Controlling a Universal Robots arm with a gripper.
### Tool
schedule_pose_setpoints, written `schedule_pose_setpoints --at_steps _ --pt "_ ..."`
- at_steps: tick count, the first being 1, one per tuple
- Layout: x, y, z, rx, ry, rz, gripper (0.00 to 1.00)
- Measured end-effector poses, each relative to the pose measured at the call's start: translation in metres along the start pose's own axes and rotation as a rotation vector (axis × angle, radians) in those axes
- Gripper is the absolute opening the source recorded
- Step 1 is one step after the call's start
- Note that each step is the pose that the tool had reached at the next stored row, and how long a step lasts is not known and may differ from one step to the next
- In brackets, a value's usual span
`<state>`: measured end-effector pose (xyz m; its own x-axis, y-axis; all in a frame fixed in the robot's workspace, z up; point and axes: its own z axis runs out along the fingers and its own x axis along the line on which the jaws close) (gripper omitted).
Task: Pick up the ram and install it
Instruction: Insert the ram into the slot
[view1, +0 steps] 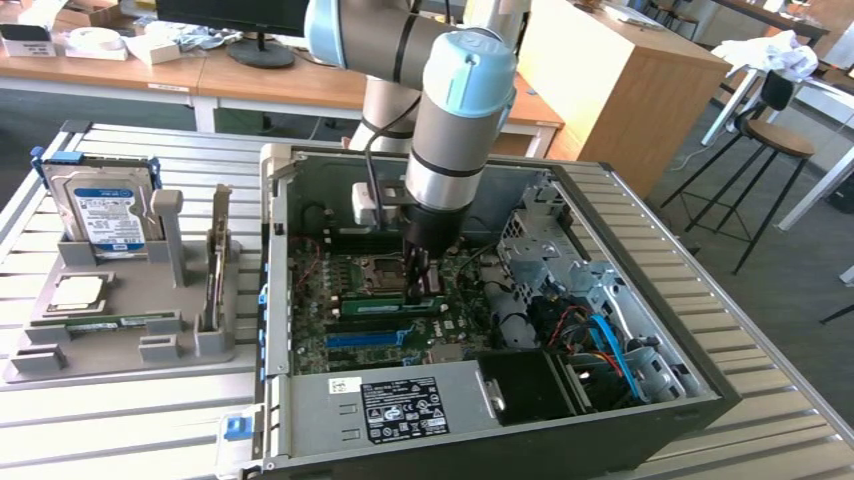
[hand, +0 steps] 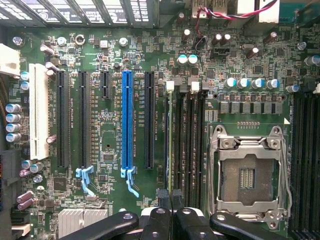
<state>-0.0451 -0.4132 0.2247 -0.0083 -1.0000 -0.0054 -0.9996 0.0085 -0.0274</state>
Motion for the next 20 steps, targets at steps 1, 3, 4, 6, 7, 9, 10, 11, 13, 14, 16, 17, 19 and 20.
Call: schedule_pose_setpoints --at_steps 1,3,4,6,7,9,10,11,13,14,16,17,19,20 --pt "0.0000 0.0000 0.0000 0.0000 0.0000 0.000 0.11" --pt "-0.0001 0.0000 0.0001 0.0001 -0.0002 0.000 0.11" --pt "-0.0001 0.0000 0.0001 0.0001 -0.0002 0.000 0.11" --pt "-0.0001 0.0000 0.0001 0.0001 -0.0002 0.000 0.12" --pt "-0.0001 0.0000 0.0001 0.0000 -0.0003 0.000 0.18" --pt "-0.0001 0.0000 0.0001 0.0001 -0.0002 0.000 0.24" --pt "-0.0001 0.0000 0.0002 0.0001 -0.0003 0.000 0.24" --pt "-0.0001 0.0000 0.0001 0.0001 -0.0002 0.000 0.31" --pt "-0.0001 0.0000 0.0001 0.0001 -0.0003 0.000 0.31" --pt "-0.0001 0.0000 0.0001 0.0001 -0.0002 0.000 0.31" --pt "-0.0001 0.0000 0.0001 0.0002 -0.0003 0.000 0.31" --pt "-0.0001 -0.0001 -0.0001 0.0002 -0.0004 0.000 0.31" --pt "-0.0001 -0.0001 -0.0020 0.0001 -0.0003 0.000 0.31" --pt "-0.0001 -0.0001 -0.0038 0.0001 -0.0002 0.000 0.31"
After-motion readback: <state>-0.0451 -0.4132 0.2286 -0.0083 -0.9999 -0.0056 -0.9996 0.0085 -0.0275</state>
